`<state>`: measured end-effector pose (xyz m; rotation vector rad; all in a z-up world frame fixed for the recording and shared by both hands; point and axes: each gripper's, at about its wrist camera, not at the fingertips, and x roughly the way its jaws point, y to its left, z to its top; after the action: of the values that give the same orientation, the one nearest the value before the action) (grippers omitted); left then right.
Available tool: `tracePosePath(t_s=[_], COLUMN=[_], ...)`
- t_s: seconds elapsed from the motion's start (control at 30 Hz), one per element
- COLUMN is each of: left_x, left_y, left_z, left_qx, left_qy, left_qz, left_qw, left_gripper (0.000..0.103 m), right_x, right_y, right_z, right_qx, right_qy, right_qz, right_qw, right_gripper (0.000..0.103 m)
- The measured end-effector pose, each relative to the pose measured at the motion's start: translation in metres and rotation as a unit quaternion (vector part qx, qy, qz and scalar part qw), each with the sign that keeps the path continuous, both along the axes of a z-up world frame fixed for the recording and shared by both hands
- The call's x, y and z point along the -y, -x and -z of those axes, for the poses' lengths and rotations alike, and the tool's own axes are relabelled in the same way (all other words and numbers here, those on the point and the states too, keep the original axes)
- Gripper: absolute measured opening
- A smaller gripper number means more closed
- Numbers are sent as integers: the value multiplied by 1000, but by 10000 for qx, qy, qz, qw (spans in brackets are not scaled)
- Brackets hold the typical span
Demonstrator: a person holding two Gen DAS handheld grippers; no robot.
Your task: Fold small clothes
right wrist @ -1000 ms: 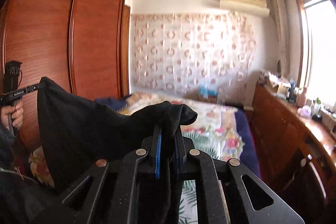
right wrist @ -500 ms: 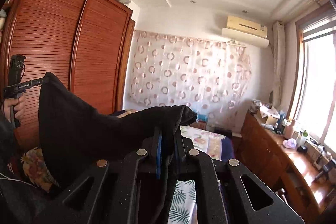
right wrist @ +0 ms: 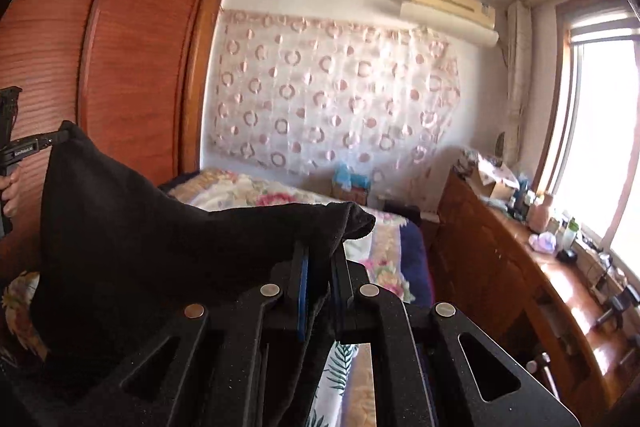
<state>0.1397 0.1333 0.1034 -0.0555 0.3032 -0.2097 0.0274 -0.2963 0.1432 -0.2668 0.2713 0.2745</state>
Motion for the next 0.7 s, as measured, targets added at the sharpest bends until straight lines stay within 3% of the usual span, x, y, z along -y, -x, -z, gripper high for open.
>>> tracePosePath(t_s=[0.17, 0.37, 0.53, 0.7], left_x=[3, 10, 19, 18], left_y=[-59, -75, -81, -91], left_z=[55, 98, 102, 97], left_qx=[-486, -952, -1052, -1016], left_qy=[-223, -271, -460, -531], left_qz=[-204, -189, -270, -340], left_qw=[9984, 9949, 9930, 9928], left_gripper=[9, 9, 9, 9], right_x=[-24, -58, -74, -58], right_y=[-83, -144, -162, -179], right_z=[52, 113, 127, 118], right_qx=[-553, -1356, -1531, -1663], right_qy=[135, -67, -177, -395], right_qz=[237, 360, 527, 775], right_qw=[9981, 9901, 9866, 9822], right_gripper=[9, 9, 9, 9])
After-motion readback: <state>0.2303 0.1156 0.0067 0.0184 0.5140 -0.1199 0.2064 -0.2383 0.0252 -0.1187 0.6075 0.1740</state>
